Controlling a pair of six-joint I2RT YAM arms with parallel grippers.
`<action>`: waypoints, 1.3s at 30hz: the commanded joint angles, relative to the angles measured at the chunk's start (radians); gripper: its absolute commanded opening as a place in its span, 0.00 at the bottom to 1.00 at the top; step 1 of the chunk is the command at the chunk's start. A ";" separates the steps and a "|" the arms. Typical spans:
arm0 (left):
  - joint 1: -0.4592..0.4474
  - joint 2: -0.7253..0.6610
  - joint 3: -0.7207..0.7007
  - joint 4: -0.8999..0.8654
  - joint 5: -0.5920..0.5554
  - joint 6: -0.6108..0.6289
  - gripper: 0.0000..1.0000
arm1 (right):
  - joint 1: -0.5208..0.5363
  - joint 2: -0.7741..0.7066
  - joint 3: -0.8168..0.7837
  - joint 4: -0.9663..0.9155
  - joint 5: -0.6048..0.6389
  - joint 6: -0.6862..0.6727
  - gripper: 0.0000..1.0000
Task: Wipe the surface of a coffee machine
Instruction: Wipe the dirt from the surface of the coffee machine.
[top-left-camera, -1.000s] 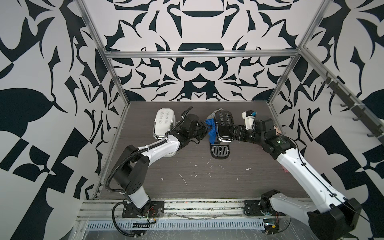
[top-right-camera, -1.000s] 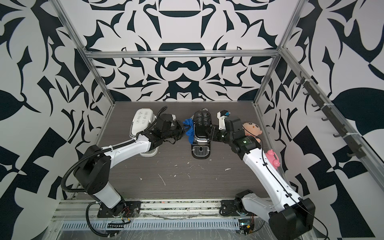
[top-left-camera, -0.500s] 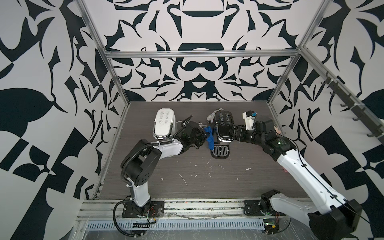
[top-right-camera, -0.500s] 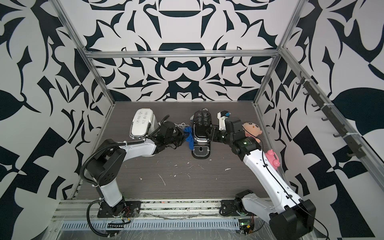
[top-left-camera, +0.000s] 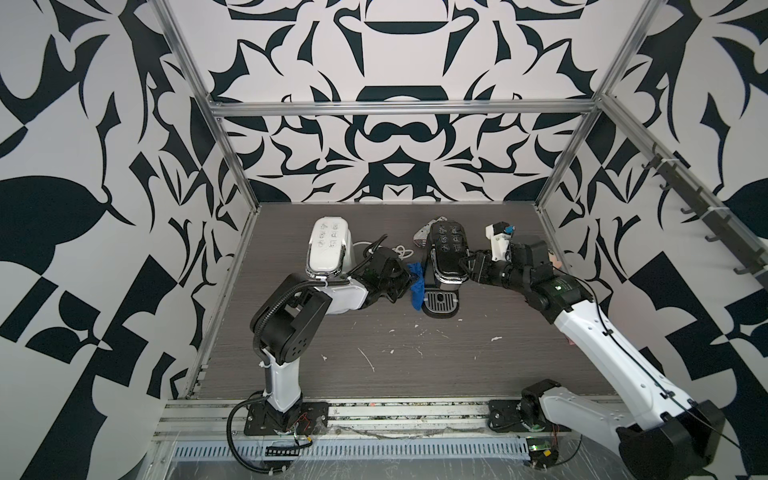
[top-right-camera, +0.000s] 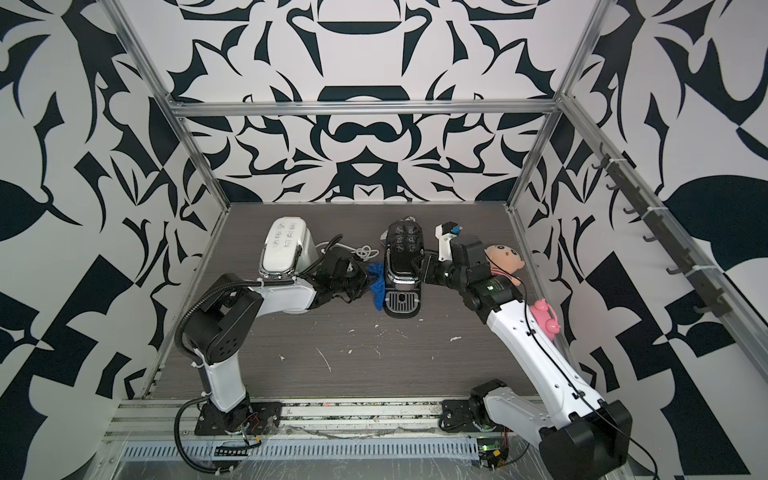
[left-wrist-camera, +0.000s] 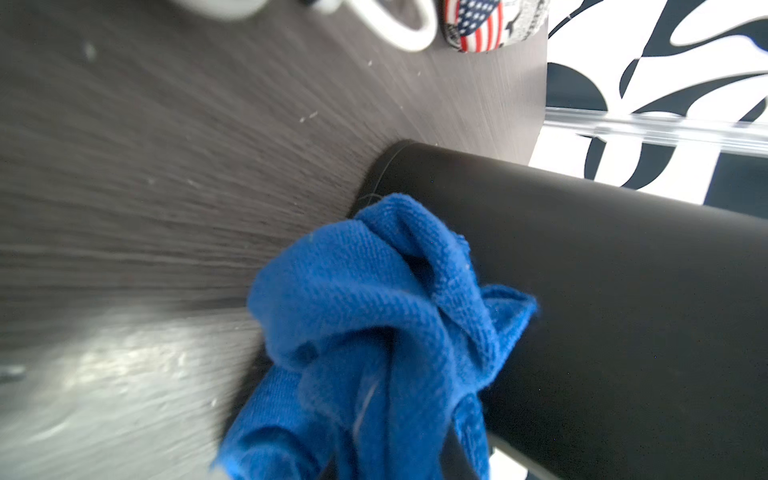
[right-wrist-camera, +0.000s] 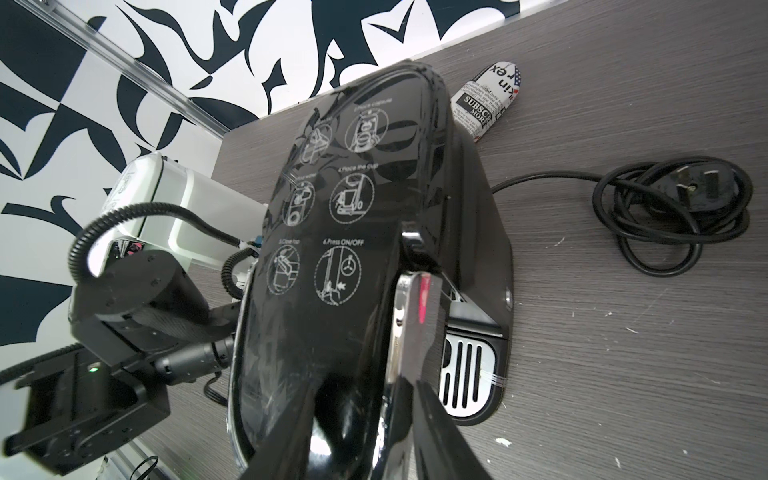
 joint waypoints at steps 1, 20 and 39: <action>0.027 -0.094 0.103 -0.082 -0.003 0.124 0.00 | 0.020 0.052 -0.080 -0.249 -0.037 -0.005 0.41; -0.011 0.056 0.042 -0.001 0.011 0.033 0.00 | 0.022 0.044 -0.169 -0.155 -0.062 0.045 0.39; -0.035 -0.252 0.080 -0.033 -0.061 0.248 0.00 | 0.021 0.046 -0.150 -0.188 -0.021 0.048 0.39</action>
